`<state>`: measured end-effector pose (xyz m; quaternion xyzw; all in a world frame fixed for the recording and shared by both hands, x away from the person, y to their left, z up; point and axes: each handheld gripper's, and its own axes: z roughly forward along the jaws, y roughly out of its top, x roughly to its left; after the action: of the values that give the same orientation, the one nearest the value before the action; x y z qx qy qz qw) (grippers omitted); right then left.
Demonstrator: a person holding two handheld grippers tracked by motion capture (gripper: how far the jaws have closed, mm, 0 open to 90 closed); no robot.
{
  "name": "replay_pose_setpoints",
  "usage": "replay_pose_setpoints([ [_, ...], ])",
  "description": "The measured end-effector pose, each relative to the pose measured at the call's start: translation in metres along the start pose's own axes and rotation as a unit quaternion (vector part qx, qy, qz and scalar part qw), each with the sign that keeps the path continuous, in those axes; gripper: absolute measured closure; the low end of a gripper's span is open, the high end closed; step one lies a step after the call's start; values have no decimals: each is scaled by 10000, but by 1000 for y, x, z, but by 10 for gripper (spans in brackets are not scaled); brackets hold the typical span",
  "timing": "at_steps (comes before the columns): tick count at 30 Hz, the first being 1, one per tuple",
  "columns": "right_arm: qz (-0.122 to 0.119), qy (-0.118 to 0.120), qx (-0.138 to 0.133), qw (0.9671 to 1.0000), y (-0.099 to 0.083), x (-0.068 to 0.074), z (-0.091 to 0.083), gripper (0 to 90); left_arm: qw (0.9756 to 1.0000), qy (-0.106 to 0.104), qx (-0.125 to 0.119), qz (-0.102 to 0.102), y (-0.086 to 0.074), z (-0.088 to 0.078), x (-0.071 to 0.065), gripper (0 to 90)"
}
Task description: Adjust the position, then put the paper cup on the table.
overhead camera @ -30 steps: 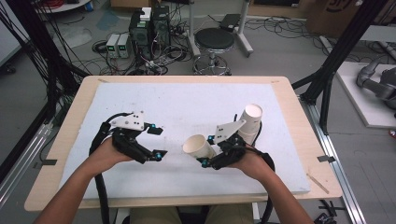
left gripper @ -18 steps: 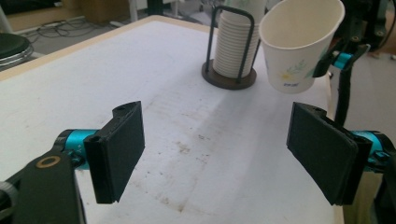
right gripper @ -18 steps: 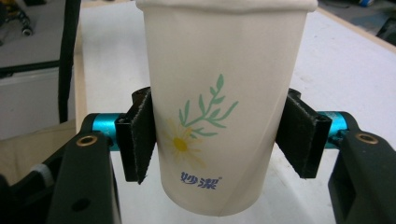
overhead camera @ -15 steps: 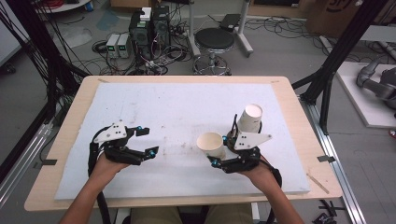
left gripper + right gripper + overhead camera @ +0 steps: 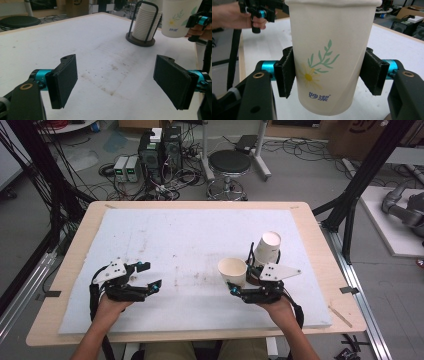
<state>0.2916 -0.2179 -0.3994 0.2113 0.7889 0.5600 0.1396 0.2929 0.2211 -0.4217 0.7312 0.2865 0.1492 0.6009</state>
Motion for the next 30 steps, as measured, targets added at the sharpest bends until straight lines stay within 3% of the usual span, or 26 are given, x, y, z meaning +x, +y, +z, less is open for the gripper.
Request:
replay_pose_setpoints([
  [15,-1,-69,-106,9999,4,2,10,358,9998,113,-85,-118,-3,-10,4,195],
  [21,-10,-72,-169,9998,12,1,28,358,9998,121,-78,-144,-5,-13,5,195],
  [30,-175,-118,-177,9996,25,1,68,358,9996,157,-134,-171,-5,-15,7,195],
])
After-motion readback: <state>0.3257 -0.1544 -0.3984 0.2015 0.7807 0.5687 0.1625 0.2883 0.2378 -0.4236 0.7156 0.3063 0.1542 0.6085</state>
